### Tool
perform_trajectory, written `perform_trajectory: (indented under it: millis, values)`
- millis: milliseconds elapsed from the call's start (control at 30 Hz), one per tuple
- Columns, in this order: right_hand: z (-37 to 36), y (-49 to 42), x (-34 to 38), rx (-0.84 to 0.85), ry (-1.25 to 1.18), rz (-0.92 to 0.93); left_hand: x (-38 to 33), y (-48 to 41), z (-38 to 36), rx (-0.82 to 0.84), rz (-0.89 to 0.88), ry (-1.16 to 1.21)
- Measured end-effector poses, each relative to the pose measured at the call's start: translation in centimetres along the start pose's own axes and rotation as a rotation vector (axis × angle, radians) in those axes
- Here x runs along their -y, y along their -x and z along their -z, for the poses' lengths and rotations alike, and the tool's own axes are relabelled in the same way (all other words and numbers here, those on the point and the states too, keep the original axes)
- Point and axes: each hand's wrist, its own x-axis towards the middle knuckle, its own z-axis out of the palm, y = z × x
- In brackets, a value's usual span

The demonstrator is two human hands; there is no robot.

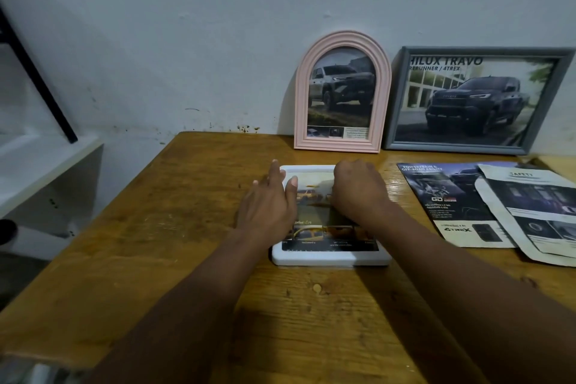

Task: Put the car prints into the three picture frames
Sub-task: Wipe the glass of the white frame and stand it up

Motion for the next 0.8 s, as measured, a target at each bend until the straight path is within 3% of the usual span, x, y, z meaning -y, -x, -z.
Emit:
perform_trajectory:
  millis: [133, 267, 400, 533, 667, 800]
  values:
    - [-0.8, 0.4, 3.2, -0.075, -0.277, -0.113, 0.2, 0.0, 0.4, 0.009, 0.051, 0.102]
    - [-1.6, -0.1, 5.4, 0.022, -0.401, 0.088, 0.7, -1.3, 2.0, 0.068, 0.206, 0.232]
    - [-2.1, -0.2, 2.9, 0.043, -0.442, 0.283, 0.4, -1.2, 2.8, 0.098, 0.195, 0.22]
    - [-1.3, 0.8, -0.8, 0.093, -0.179, 0.448, 0.5, -0.7, 1.9, 0.08, 0.15, 0.086]
    - [0.4, 2.1, -3.9, 0.135, 0.101, 0.415, 0.7, 0.0, 1.3, 0.06, 0.079, 0.047]
    - [0.5, 4.4, -4.6, 0.189, 0.058, 0.315, -0.1, 1.0, 1.4, 0.036, 0.045, 0.01]
